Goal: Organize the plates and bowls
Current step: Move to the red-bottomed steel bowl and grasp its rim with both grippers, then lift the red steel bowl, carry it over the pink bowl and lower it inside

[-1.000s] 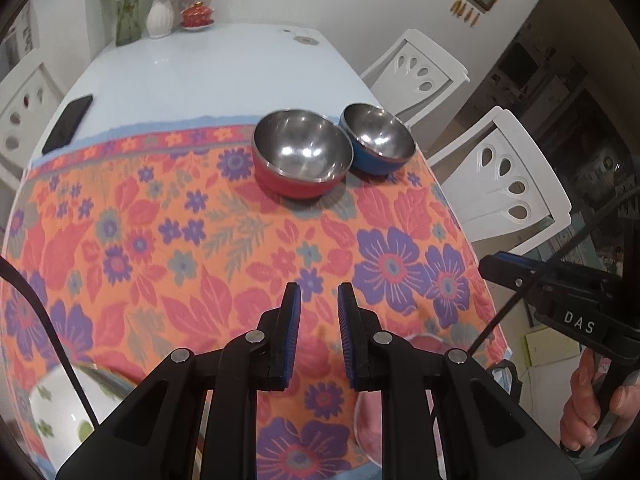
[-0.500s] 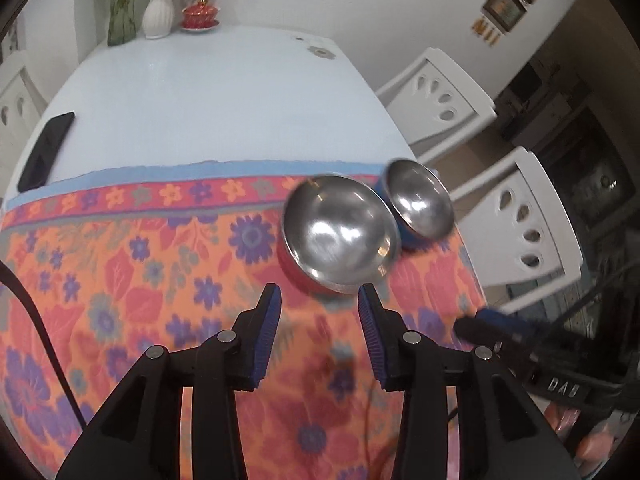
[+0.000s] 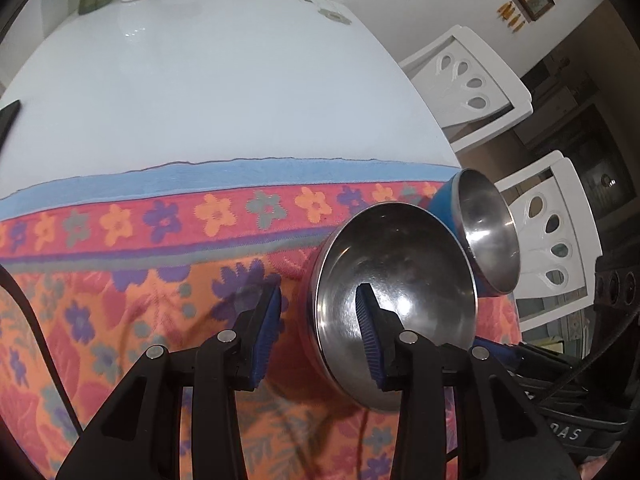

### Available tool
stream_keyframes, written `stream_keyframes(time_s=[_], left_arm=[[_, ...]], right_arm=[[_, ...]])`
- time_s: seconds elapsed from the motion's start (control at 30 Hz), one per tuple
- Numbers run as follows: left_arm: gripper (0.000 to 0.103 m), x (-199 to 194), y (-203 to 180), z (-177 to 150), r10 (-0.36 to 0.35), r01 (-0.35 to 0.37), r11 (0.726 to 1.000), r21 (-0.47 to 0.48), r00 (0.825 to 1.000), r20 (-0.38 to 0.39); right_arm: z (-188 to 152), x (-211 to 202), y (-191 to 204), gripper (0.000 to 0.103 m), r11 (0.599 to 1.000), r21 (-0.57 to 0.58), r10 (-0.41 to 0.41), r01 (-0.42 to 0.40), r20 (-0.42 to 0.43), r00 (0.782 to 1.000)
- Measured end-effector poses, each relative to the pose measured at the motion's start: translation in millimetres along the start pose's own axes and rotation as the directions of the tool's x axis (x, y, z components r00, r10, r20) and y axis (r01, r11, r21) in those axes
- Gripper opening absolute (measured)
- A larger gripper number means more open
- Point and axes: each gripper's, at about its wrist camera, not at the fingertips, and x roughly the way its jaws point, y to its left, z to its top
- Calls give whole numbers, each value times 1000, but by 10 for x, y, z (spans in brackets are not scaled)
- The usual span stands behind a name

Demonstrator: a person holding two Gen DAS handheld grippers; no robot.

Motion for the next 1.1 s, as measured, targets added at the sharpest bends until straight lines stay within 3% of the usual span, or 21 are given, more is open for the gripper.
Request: stream_keyframes(time_s=[0.07,0.43,0.7,1.1], left_arm=[[22,43,-14,-12,-8,8,1000,26,1000,-1],[22,-208,-113,-143,17,-20,997,72,999,40],[22,-732,-251,-441,12,-19,997,69,995,99],[22,-1358,-722,-1122,-42,20,988,150,988,148]], right_arm=[[12,68,-18,33,1000,-3,-3,3,-6,1000],[-85,-7,71,30,999,-24,-37,37,2,999],[-372,-526,224,30,997,-61,-32,35,49,998],[-1070,-1225,252,30,992,-96,-71,78,83,994]])
